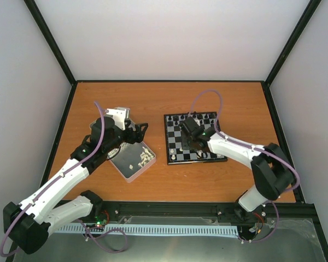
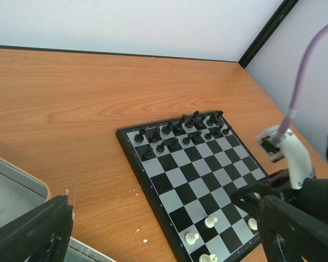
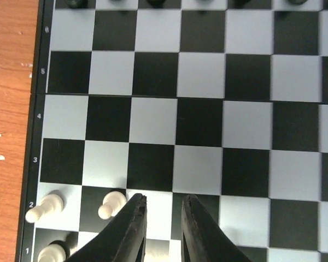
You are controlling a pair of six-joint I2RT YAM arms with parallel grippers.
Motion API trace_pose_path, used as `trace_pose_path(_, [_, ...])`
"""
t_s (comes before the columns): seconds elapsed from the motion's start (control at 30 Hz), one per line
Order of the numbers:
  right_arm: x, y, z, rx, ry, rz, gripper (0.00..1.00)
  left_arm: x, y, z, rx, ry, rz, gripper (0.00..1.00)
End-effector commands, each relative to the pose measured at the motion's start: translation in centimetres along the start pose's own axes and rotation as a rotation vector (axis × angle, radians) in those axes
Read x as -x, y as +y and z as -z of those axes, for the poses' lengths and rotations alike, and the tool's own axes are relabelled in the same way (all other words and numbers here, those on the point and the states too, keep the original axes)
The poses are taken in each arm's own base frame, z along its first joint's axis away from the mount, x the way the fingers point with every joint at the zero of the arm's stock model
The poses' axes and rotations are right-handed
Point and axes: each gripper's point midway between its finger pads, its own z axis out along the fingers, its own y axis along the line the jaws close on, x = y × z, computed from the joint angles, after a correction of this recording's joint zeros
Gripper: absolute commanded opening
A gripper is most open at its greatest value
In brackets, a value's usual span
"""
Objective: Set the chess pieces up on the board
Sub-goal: Adjust the chess piece on the chessboard.
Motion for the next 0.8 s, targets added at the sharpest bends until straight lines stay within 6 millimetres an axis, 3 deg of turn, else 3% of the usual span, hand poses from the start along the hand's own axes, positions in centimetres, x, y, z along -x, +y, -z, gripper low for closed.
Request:
trace_pose_path(0.0, [0.1,1.8,-1.9,0.054,0.039,0.029,0.18,0.1,0.2,0.5,0.012,0.001,-0.008,0.93])
trace_pose_path(0.4, [-2.2,3.0,-5.0,0.092,0.148,0.047,0.14,-0.3,0.3,0.4,0.008,0.01,-0.006,0.93])
trace_pose_path(0.77, [-2.8,3.1,-4.9,0.109,0.171,0.064,0.13,-0.3,0.3,0.3,0.012,0.011,-0.007,0.93])
